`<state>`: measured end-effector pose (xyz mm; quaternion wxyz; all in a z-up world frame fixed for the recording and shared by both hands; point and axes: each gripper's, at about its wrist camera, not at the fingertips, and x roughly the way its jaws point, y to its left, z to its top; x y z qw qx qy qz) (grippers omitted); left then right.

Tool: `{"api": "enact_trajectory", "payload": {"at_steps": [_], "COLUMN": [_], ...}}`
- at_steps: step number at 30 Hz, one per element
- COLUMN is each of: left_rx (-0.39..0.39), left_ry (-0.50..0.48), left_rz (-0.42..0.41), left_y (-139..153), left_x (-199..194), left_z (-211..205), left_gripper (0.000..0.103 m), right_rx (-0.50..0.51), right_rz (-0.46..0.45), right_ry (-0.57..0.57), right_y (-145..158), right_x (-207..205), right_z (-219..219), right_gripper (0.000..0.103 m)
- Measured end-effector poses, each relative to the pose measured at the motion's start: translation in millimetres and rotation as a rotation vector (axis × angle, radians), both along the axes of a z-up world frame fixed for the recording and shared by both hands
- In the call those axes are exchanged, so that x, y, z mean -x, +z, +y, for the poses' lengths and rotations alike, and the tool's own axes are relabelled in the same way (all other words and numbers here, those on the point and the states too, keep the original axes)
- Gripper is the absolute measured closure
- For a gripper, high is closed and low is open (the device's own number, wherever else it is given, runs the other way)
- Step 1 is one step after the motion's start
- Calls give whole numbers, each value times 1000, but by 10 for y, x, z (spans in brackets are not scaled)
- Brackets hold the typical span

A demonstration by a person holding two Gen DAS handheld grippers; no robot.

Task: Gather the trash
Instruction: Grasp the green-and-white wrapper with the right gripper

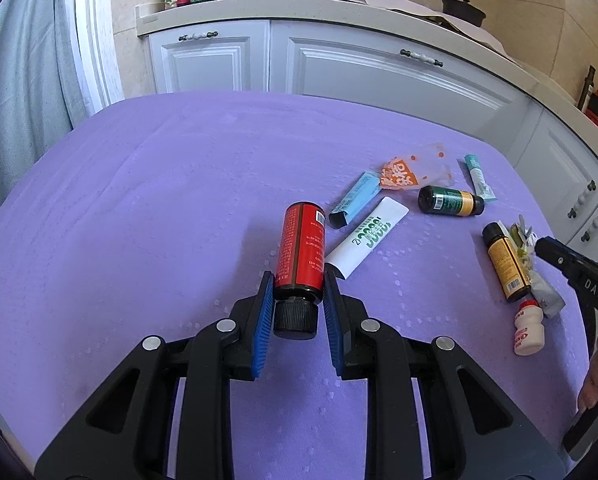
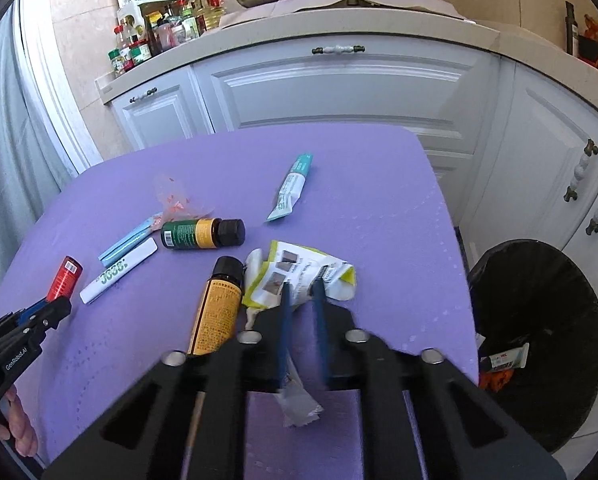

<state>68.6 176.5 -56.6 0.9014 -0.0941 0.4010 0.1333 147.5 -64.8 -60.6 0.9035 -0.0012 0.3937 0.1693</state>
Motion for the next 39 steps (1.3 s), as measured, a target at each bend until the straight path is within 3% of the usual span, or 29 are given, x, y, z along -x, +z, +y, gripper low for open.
{"api": "enact_trajectory", "payload": {"at_steps": [3,15,17,18,19,20,25,32,34,39], "left_rx": [-2,-9,-9,-10,-11,-14,-16,-9,-9,-5], "left_ry": [-1,14,25,32,36,42,66,63,59,53], "left_rz": [-2,-23,-28,-30,-31,-32,-32,-26,-25,-28], "left_y": [8,100,111,119,124,130,123,99,89,90], "left_x": [14,100,122,133,134,138,135,101,94,70], "left_z": [-14,23,53,77,96,120,241,267,269,234], "left_gripper": [79,79,79,79,79,79,79,79,79,79], "right_rx": [3,-12,-33,-42,-48,-48,-18,25,14,2], "right_rz": [-11,-10,-4,-11,-27,-49,-65,-7,11,16], "right_ry": [-6,-43,-53,-60,-69,-77,-64,-77,-79,-65], "right_y": [4,60,73,89,116,158,189,0,-27,-31], "right_x": [10,27,-1,3,9,15,-84,-240,-243,-196], "right_z": [-11,-116,-116,-120,-111,-89,69,120,81,11], "right_gripper": [102,100,80,55,39,38,38,39,56,64]}}
